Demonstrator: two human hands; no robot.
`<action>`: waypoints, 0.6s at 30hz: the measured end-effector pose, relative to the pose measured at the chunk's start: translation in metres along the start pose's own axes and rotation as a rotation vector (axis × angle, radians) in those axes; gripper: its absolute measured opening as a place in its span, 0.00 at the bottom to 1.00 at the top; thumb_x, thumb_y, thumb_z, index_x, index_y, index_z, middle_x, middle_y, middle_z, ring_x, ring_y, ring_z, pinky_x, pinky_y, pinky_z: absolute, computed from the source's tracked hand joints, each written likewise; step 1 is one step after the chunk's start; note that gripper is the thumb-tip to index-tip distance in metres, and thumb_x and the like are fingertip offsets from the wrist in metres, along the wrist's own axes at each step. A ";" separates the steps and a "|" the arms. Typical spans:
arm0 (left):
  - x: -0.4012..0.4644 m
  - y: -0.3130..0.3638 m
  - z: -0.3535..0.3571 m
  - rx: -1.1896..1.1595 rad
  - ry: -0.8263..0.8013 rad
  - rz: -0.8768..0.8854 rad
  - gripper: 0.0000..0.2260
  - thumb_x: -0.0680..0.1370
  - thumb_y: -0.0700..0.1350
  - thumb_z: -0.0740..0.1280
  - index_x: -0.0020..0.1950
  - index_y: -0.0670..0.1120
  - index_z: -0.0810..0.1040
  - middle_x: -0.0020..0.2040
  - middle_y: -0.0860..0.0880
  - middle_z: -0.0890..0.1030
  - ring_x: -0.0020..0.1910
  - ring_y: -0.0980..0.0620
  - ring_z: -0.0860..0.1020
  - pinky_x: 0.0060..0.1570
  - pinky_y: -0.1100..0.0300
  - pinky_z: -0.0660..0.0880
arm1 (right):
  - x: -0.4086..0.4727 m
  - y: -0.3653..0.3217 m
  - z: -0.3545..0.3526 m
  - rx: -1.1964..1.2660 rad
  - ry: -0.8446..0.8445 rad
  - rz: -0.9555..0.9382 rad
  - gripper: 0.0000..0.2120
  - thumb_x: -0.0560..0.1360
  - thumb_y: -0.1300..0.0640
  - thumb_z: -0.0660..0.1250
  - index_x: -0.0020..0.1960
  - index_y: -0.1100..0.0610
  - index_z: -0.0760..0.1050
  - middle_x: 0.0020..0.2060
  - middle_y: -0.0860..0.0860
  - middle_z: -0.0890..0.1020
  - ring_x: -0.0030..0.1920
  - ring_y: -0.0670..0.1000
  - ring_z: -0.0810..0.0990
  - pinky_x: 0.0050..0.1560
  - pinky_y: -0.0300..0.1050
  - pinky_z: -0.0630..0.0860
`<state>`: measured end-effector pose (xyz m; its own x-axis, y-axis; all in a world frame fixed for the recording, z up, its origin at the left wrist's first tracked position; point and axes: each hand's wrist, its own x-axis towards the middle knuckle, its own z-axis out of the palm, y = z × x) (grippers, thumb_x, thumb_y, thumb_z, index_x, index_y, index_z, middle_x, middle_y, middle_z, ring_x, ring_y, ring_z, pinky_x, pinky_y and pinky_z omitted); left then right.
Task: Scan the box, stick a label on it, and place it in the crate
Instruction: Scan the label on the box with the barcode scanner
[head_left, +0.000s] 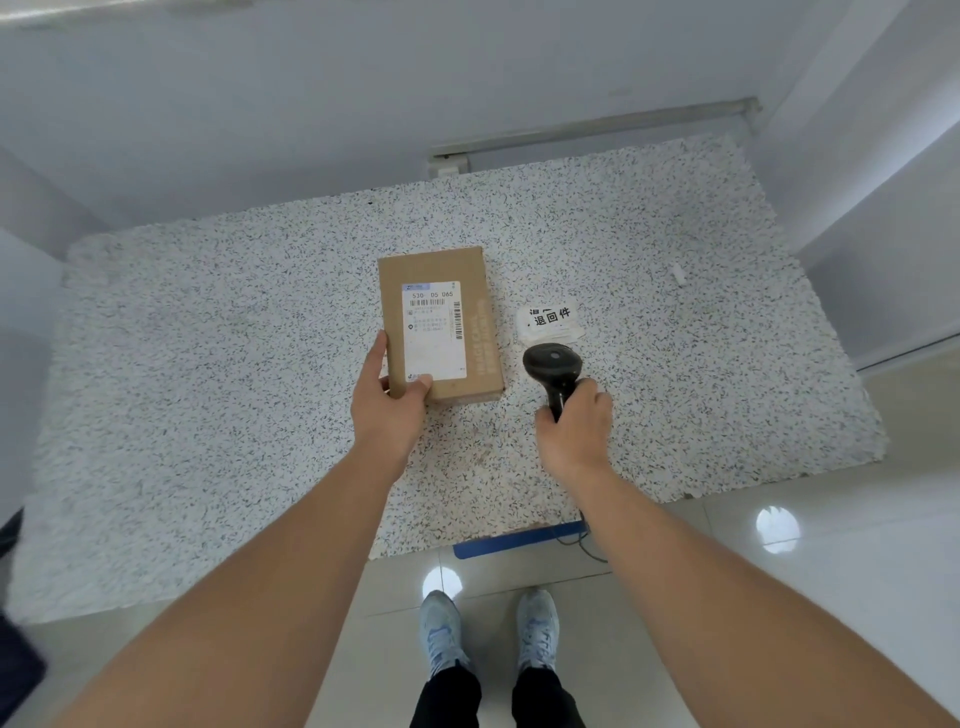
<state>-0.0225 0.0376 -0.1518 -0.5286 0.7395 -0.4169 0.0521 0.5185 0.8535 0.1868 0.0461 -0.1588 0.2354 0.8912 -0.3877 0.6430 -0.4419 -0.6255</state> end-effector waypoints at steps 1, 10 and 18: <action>0.001 0.001 0.001 0.001 0.001 -0.002 0.36 0.77 0.41 0.74 0.79 0.65 0.63 0.54 0.57 0.78 0.52 0.60 0.79 0.44 0.64 0.75 | 0.002 0.001 0.001 -0.006 0.000 0.010 0.20 0.80 0.61 0.69 0.68 0.61 0.67 0.61 0.59 0.70 0.60 0.58 0.73 0.62 0.57 0.77; 0.009 0.005 0.003 -0.002 -0.007 -0.044 0.35 0.78 0.41 0.73 0.79 0.64 0.64 0.54 0.54 0.80 0.52 0.57 0.81 0.41 0.65 0.74 | 0.014 0.014 0.008 0.008 0.021 0.059 0.17 0.81 0.56 0.71 0.65 0.62 0.73 0.60 0.58 0.72 0.59 0.58 0.76 0.61 0.53 0.78; 0.010 0.005 0.002 0.028 -0.023 -0.042 0.35 0.78 0.42 0.73 0.79 0.64 0.63 0.53 0.53 0.81 0.51 0.58 0.81 0.41 0.67 0.74 | 0.010 0.025 0.015 0.001 0.047 0.052 0.16 0.80 0.53 0.72 0.63 0.60 0.77 0.58 0.57 0.73 0.55 0.57 0.78 0.59 0.55 0.80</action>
<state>-0.0260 0.0484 -0.1528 -0.5108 0.7263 -0.4599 0.0536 0.5609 0.8262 0.1946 0.0421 -0.1885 0.3023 0.8711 -0.3871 0.6286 -0.4874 -0.6060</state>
